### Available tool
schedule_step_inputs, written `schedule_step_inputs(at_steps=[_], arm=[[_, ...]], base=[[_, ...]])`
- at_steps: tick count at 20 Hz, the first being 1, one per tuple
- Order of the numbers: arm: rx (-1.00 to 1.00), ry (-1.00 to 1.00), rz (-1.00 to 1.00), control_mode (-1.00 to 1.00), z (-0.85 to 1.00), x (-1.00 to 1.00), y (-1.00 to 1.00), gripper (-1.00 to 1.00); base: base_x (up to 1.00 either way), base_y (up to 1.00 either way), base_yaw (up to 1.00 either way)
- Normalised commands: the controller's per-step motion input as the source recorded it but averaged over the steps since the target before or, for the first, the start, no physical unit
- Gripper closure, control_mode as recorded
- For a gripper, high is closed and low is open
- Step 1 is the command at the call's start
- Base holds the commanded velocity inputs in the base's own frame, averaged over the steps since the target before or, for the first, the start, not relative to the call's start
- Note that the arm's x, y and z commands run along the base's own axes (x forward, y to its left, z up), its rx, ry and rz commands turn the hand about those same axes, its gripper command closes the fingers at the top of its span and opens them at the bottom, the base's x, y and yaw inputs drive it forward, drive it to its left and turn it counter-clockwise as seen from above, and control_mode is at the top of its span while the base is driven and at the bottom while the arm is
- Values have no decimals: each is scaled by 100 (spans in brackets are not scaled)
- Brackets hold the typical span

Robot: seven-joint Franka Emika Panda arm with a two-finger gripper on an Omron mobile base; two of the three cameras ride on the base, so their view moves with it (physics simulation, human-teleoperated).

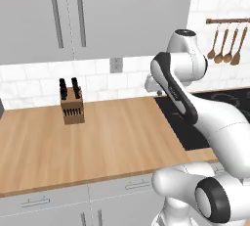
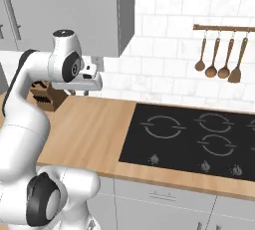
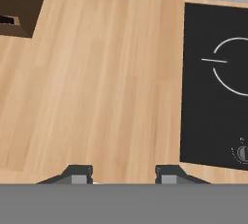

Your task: Take a straw from the drawer in front and place it inside the glass cup on the dining counter.

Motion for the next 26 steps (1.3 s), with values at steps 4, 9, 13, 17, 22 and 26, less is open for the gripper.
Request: schedule_step_inputs(at_steps=[4,9,13,17,22,26], arm=[[0,0,0,100,0,0,0,-100],[0,0,0,100,0,0,0,-100],[0,0,0,100,0,0,0,-100],[0,0,0,100,0,0,0,-100],[0,0,0,100,0,0,0,-100],[0,0,0,100,0,0,0,-100]], base=[[-20,0,0],[-97,-6,2],[-57,-20,18],[-1,-51,47],[12,-54,71],[7,-62,69]])
